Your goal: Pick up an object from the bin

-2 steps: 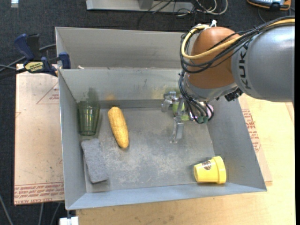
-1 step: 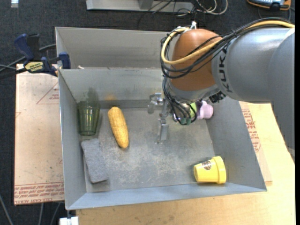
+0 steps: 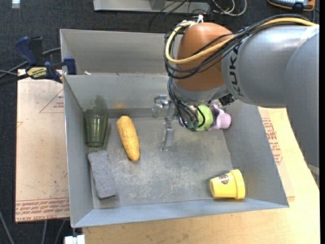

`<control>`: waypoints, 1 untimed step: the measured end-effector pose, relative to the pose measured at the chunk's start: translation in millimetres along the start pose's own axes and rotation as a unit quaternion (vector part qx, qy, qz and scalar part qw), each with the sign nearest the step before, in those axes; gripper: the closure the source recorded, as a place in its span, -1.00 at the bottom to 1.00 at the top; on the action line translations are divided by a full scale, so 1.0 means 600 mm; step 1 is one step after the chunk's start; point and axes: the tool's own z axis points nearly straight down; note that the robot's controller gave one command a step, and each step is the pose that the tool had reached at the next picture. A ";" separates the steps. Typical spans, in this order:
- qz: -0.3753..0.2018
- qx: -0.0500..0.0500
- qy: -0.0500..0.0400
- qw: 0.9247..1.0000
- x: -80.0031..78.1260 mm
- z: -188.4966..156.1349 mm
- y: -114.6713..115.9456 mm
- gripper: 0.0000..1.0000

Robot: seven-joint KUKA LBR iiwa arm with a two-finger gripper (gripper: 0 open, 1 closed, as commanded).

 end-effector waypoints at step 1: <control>-0.011 0.004 -0.008 1.000 -0.019 0.040 -0.003 -1.00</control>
Offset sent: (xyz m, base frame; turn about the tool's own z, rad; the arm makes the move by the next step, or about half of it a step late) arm 0.0393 0.0891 -0.0404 -0.0406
